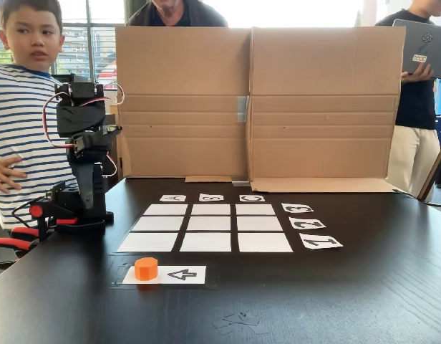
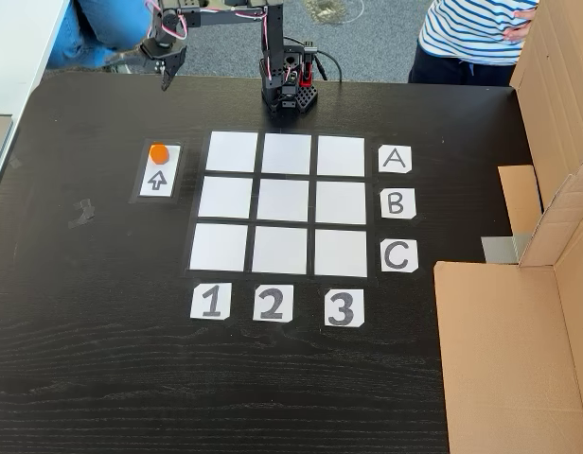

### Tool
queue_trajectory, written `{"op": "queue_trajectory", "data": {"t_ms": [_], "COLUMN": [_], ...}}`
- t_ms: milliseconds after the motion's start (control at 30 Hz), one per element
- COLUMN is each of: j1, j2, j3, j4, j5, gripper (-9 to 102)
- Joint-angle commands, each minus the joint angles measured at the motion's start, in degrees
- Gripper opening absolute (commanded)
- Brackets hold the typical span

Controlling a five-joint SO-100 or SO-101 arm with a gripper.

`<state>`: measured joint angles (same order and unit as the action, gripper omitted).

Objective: Pick up the round, orange token and place it in the grid on square B1.

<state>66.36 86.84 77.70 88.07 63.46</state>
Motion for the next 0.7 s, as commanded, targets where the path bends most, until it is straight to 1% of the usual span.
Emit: {"op": "queue_trajectory", "data": {"t_ms": [0,433,667], "j1": [-1.49,-3.34,-5.63], "j2": [-2.46,-19.78,-24.26], "j3": [-2.64,-14.33,-16.35], "j4": [0.44,0.62,0.09], "j5": [-0.62,-0.79,-1.41], "gripper": [96,96,96]}}
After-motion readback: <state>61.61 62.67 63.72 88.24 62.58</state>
